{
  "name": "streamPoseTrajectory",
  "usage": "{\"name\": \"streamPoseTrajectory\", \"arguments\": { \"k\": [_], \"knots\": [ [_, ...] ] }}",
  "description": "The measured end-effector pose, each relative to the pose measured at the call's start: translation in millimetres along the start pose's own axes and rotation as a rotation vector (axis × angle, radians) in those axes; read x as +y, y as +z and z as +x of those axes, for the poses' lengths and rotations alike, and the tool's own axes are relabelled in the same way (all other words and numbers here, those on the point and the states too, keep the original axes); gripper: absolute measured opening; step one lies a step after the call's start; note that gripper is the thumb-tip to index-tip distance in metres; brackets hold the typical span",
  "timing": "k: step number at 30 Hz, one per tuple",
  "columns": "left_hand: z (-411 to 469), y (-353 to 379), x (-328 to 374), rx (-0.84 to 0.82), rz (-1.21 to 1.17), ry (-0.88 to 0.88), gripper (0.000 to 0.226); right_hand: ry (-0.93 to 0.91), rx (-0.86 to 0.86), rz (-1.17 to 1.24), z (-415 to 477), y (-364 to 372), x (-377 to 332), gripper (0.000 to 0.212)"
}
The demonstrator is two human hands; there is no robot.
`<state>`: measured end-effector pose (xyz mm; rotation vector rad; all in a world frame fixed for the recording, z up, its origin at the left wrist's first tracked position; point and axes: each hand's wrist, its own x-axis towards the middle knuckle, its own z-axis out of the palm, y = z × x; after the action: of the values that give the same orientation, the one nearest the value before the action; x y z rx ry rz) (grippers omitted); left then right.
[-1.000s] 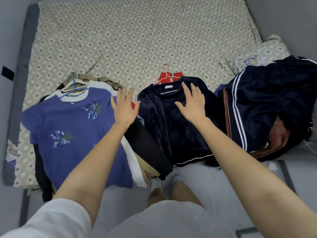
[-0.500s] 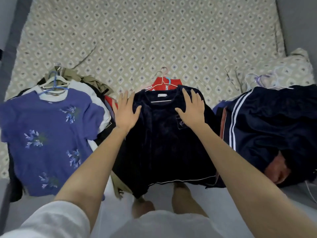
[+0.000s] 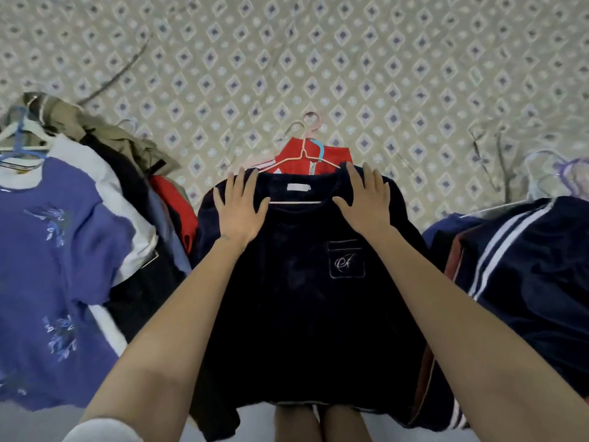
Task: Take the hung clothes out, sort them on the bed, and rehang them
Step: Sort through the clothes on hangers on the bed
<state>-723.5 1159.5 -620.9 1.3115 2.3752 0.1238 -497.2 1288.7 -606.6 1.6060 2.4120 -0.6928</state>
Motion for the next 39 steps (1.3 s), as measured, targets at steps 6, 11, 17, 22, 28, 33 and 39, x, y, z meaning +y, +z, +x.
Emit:
{"name": "streamPoseTrajectory", "arguments": {
  "k": [6, 11, 17, 22, 28, 33, 39],
  "knots": [
    [53.6, 67.3, -20.4, 0.048, -0.071, -0.089, 0.056, -0.017, 0.039, -0.022, 64.7, 56.7, 21.8, 0.070],
    [73.2, 75.5, -34.8, 0.207, -0.048, -0.031, 0.049, 0.007, 0.087, -0.035, 78.8, 72.2, 27.1, 0.068],
    [60.0, 47.2, -29.6, 0.136, 0.039, 0.026, 0.038, 0.014, 0.054, -0.106, 69.6, 56.0, 24.0, 0.066],
    [39.1, 29.7, -31.8, -0.043, 0.059, 0.017, 0.034, 0.062, -0.069, -0.069, 48.0, 43.3, 16.8, 0.073],
    [-13.1, 9.4, -16.9, 0.070, -0.011, 0.084, 0.013, 0.078, -0.060, 0.017, -9.1, 29.5, 10.0, 0.055],
    [-61.7, -34.0, 8.6, 0.244, -0.244, 0.196, 0.005, 0.035, 0.083, 0.099, -54.5, 1.1, -5.4, 0.064],
    [-99.8, -60.5, 15.9, 0.333, -0.370, 0.228, 0.014, -0.008, 0.059, 0.110, -46.9, -15.8, -15.7, 0.075]
  ]
}}
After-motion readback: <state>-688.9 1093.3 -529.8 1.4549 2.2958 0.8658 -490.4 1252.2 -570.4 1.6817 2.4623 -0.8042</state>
